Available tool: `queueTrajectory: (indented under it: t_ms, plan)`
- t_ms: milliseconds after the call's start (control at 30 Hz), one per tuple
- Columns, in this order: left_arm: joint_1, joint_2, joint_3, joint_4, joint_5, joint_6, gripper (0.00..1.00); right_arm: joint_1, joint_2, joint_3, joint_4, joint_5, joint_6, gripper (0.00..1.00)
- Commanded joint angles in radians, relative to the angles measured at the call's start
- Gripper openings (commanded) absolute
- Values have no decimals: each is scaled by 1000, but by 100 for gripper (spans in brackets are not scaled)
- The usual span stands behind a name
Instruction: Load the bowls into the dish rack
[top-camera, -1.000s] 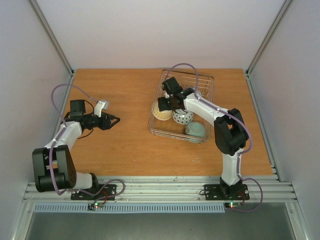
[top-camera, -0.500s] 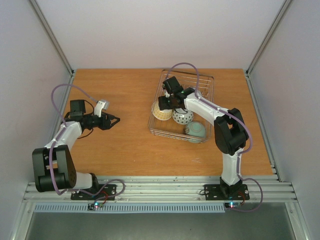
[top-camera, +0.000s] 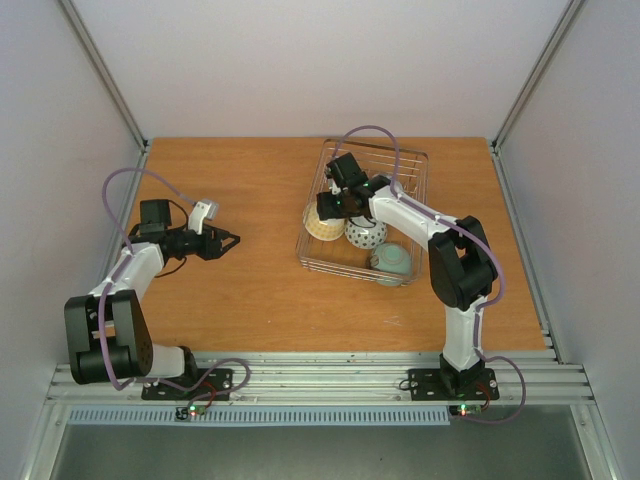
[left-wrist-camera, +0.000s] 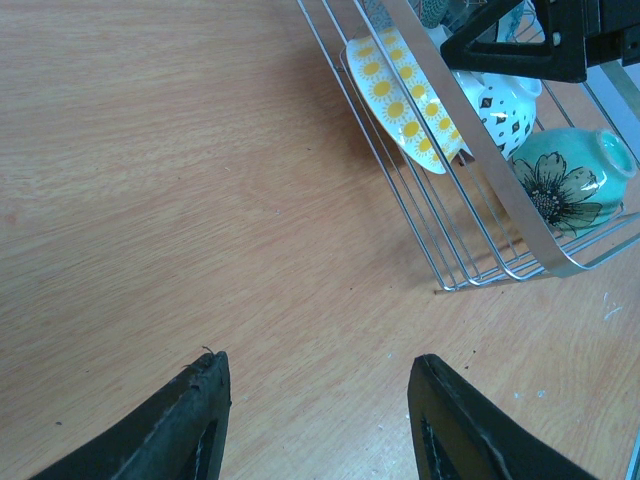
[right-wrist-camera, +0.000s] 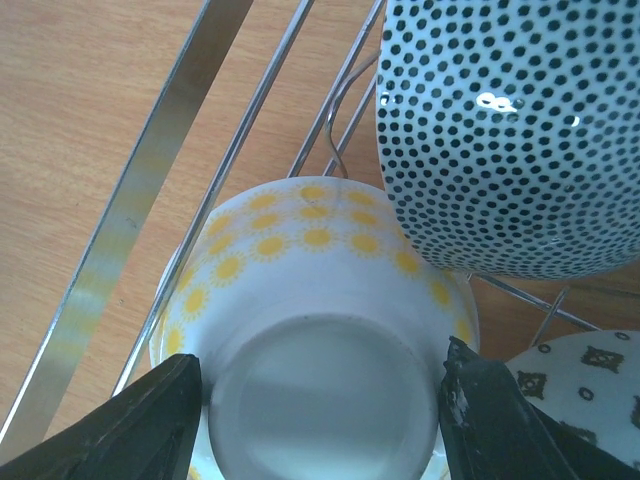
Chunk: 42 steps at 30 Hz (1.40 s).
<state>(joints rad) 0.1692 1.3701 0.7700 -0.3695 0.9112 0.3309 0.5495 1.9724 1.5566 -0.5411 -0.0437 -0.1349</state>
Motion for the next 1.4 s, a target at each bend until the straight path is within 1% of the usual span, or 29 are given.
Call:
queueTrajectory:
  t_ms: [0, 167, 300, 567, 900, 1067, 1367]
  plan:
    - [7, 10, 2, 8, 3, 23, 50, -6, 42, -33, -32, -3, 7, 64]
    - [7, 11, 2, 9, 3, 23, 49, -6, 48, -36, -33, -28, 7, 63]
    - [6, 11, 2, 9, 3, 22, 50, -5, 45, -45, -26, -33, 11, 58]
    - [7, 11, 2, 9, 3, 23, 50, -6, 43, -50, -24, -42, 8, 43]
    - [7, 11, 2, 10, 3, 22, 49, -5, 9, -78, -13, -16, 6, 27]
    - [6, 11, 3, 8, 2, 21, 50, -5, -24, -98, -14, -8, 4, 23]
    - [7, 13, 5, 9, 5, 20, 50, -5, -91, -150, -19, 8, 0, 19]
